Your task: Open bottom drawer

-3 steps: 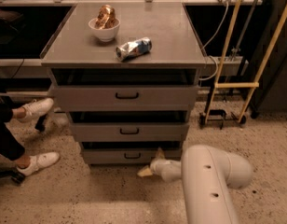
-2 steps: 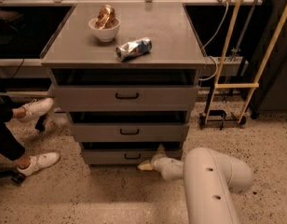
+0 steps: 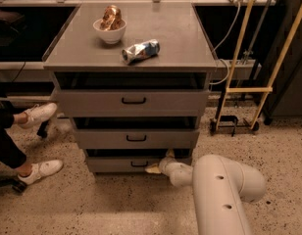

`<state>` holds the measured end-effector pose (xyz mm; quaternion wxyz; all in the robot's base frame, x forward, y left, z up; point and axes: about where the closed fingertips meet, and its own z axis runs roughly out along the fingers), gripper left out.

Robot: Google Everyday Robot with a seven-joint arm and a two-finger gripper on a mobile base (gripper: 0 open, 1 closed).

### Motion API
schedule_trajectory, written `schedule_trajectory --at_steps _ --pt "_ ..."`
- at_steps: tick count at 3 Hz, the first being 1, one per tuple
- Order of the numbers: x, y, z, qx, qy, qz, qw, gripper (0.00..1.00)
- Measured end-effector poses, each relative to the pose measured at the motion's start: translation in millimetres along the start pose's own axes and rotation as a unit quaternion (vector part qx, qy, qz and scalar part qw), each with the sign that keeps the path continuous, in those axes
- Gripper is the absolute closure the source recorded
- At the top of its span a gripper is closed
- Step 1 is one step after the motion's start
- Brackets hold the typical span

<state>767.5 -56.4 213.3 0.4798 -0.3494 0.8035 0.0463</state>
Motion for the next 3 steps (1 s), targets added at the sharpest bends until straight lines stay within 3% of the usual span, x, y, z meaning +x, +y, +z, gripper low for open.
schedule_trajectory --at_steps 1,2,3 --pt "3.9 -5.8 13.1 0.01 0.008 -0.008 0.9999 0.0" --pt "8.7 -24.9 41.1 0.035 0.027 -0.043 0.9981 0.0" --pt "8.4 -25.6 41.1 0.036 0.028 -0.043 0.998 0.0"
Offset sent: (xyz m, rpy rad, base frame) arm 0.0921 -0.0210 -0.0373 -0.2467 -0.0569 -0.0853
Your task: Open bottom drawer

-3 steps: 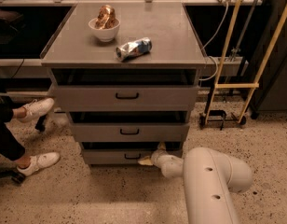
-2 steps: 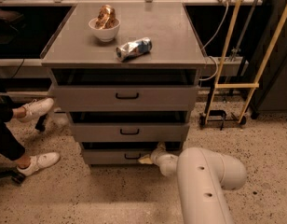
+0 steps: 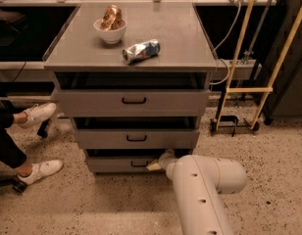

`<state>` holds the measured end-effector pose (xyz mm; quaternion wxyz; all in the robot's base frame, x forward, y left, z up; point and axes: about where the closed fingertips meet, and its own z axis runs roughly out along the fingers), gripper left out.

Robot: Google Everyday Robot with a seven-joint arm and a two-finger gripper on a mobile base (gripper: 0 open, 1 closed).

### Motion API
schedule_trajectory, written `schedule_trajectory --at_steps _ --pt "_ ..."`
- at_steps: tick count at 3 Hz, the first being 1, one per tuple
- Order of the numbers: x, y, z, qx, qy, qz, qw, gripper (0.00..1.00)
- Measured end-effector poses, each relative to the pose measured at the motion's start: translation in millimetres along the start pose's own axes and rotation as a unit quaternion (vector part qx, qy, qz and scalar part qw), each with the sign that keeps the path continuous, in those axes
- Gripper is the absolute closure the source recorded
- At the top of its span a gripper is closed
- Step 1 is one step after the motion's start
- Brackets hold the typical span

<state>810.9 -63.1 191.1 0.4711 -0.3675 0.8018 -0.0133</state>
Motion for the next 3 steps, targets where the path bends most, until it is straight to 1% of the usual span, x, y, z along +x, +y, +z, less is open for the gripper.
schedule_trajectory --at_steps 1,2,3 --pt "0.0 0.0 0.0 0.0 0.0 0.0 1.0 0.19" --pt "0.0 0.1 0.0 0.0 0.0 0.0 1.0 0.42" --pt "2.3 4.8 -1.6 -0.004 0.001 -0.004 1.0 0.65"
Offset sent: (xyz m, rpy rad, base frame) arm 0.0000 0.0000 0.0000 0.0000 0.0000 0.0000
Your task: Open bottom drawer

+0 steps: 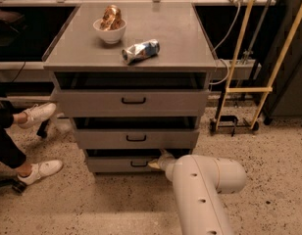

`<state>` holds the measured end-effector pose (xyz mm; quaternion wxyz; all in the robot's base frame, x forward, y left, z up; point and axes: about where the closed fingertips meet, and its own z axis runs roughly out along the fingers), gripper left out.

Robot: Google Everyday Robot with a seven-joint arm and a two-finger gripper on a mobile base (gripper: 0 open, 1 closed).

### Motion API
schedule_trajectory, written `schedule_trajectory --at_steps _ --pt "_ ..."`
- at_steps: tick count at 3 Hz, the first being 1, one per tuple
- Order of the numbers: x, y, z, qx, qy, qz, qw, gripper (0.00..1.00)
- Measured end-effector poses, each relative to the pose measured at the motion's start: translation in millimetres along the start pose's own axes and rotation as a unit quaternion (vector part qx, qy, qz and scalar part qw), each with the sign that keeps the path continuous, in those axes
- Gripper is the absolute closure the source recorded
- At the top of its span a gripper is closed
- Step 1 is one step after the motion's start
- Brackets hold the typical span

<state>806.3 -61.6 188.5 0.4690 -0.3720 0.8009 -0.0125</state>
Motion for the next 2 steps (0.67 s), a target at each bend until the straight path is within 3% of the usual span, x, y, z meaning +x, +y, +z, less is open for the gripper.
schedule_trajectory --at_steps 1,2 --pt "0.5 1.0 -1.1 0.0 0.0 0.0 1.0 0.89" --pt "12.5 13.6 -8.0 -0.009 0.001 -0.002 1.0 1.0"
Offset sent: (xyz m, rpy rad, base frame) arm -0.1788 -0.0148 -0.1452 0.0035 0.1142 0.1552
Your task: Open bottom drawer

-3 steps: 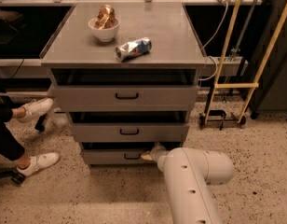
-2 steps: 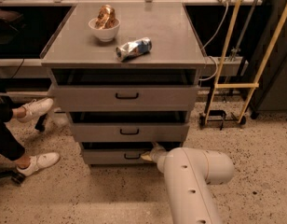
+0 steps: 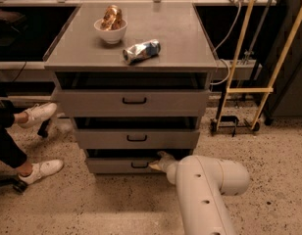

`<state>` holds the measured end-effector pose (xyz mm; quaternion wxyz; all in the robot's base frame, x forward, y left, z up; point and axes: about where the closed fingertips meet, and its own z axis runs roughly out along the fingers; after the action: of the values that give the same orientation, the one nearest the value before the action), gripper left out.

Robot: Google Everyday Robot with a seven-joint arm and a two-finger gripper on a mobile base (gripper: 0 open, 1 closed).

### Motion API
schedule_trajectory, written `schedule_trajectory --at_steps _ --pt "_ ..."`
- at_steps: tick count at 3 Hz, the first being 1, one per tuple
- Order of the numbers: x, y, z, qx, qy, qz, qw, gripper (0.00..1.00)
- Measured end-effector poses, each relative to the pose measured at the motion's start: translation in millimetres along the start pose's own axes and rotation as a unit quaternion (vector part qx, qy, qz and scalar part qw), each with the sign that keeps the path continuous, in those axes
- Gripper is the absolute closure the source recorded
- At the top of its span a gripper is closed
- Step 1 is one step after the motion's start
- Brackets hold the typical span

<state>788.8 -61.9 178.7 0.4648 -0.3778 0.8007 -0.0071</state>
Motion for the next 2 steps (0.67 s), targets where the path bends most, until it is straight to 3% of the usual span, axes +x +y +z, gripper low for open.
schedule_trajectory --at_steps 2 --pt "-9.7 -4.8 -7.6 0.0 0.0 0.0 1.0 1.0"
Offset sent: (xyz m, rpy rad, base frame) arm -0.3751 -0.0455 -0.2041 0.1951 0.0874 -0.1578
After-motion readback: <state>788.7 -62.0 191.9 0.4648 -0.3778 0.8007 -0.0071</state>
